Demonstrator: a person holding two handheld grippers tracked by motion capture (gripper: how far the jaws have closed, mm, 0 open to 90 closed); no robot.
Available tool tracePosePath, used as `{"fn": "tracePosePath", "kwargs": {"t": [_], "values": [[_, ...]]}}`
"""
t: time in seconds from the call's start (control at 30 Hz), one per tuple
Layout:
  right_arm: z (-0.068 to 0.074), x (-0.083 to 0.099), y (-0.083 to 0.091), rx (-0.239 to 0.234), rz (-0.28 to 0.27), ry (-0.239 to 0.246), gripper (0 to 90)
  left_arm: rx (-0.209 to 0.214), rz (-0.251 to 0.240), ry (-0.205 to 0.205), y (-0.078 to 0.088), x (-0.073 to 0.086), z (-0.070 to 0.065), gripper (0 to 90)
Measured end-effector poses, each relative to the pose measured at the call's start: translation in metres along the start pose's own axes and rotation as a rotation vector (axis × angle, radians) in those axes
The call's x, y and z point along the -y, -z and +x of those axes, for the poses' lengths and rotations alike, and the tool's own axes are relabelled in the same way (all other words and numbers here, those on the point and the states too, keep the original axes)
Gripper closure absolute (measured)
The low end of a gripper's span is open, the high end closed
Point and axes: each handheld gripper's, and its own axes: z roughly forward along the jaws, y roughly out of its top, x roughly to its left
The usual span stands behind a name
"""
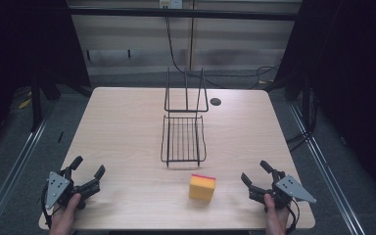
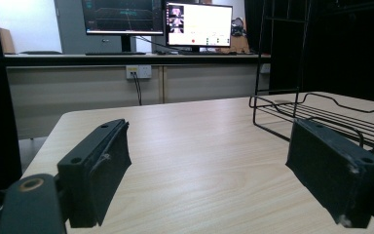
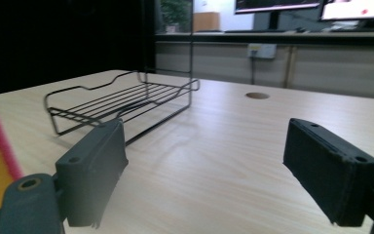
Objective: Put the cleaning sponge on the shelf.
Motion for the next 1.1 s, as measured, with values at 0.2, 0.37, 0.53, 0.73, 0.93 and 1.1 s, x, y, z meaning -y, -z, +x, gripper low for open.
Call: {"fn": "tracePosePath", "kwargs": {"t": [0.2,0.37,0.53,0.73,0.93,1.1], "values": [[-0.004,-0.002,-0.001,-0.032,0.064,-0.047,15.4,0.000,0.000,0.000,0.000,0.000,0.000,15.5],[-0.005,-0.003,-0.001,-0.054,0.104,-0.065,14.7,0.000,0.000,0.000,0.000,0.000,0.000,15.4],[-0.005,-0.005,-0.002,-0.104,0.149,-0.079,14.0,0.000,0.000,0.000,0.000,0.000,0.000,15.4],[0.000,-0.007,-0.001,-0.131,0.163,-0.088,16.3,-0.001,-0.001,-0.001,0.000,0.000,0.000,15.4],[0.009,-0.011,-0.003,-0.252,0.178,-0.074,16.3,0.000,-0.001,0.000,0.000,0.000,0.000,15.4],[0.018,-0.012,-0.009,-0.329,0.193,-0.066,13.9,0.000,0.000,0.000,0.000,0.000,0.000,15.4]]}}
